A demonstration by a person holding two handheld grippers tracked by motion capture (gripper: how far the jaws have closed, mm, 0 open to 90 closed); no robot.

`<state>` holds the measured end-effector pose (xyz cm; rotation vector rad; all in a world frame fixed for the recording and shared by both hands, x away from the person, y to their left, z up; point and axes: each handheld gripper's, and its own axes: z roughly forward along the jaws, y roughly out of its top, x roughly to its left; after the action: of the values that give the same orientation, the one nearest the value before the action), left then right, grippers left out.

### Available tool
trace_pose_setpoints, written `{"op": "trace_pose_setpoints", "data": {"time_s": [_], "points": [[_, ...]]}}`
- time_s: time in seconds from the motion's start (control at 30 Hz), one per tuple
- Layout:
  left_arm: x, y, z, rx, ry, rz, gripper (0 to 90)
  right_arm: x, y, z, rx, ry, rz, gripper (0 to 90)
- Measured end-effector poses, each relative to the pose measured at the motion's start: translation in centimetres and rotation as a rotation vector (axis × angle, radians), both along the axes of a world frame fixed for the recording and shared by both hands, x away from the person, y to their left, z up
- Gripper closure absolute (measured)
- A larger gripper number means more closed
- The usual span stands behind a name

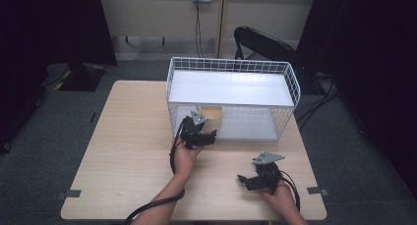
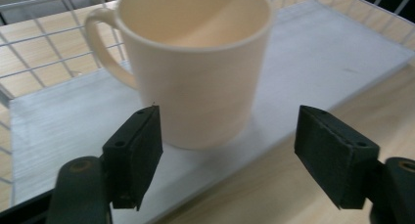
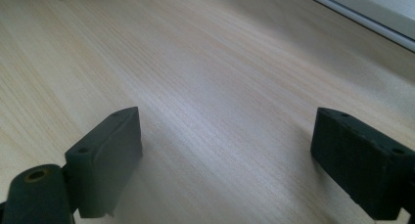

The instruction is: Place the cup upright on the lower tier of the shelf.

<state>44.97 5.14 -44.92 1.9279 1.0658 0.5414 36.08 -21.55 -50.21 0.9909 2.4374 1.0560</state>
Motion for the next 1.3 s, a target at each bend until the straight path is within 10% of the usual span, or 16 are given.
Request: {"op": "trace_pose_setpoints", "data": {"time_s": [1.3], "points": [[-3.1, 2.8, 0.7, 0.058, 0.046, -0.162, 13.7, 0.0, 0.0, 0.0, 0.0, 0.0, 0.0, 11.1]]}}
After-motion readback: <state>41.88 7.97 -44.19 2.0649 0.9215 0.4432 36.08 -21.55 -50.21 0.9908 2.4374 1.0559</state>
